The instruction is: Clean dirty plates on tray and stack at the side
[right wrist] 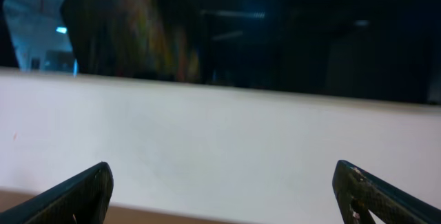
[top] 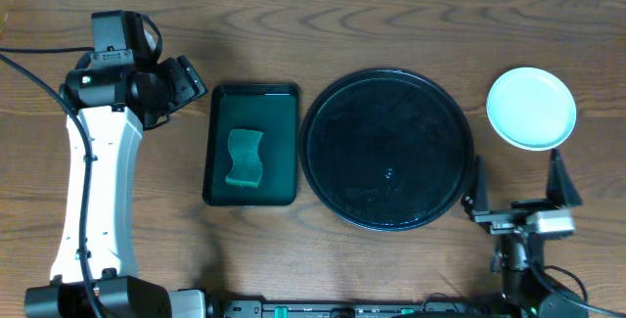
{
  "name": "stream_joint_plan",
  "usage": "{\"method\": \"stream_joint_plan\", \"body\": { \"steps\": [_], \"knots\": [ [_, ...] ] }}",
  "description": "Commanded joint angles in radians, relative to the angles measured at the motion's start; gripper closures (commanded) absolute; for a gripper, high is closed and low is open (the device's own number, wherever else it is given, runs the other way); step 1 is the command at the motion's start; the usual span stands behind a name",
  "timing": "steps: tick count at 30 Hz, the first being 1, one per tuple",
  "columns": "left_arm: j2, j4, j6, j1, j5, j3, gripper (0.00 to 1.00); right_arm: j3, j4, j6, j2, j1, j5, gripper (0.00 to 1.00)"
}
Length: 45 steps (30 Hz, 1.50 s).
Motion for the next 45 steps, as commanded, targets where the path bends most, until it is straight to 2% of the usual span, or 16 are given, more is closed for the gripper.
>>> {"method": "stream_joint_plan", "body": {
  "steps": [1,9,13,20,45],
  "knots": [
    [0.002,-0.005,-0.002,0.005,-0.006,0.005,0.2,-0.066,0.014,-0.005,-0.006,-0.014,-0.038,0.01],
    [0.002,-0.005,-0.002,0.005,-0.006,0.005,0.2,-0.063,-0.335,-0.005,-0.006,-0.103,-0.105,0.01],
    [0.002,-0.005,-0.002,0.005,-0.006,0.005,0.2,-0.063,-0.44,-0.003,-0.006,-0.145,-0.092,0.01],
    [0.002,-0.005,-0.002,0.005,-0.006,0.005,0.2,-0.063,-0.443,0.079,-0.007,-0.145,0.053,0.01],
    [0.002,-0.005,-0.002,0.005,-0.006,0.005,0.2,-0.063,-0.444,0.081,-0.006,-0.14,0.056,0.01]
  ]
}}
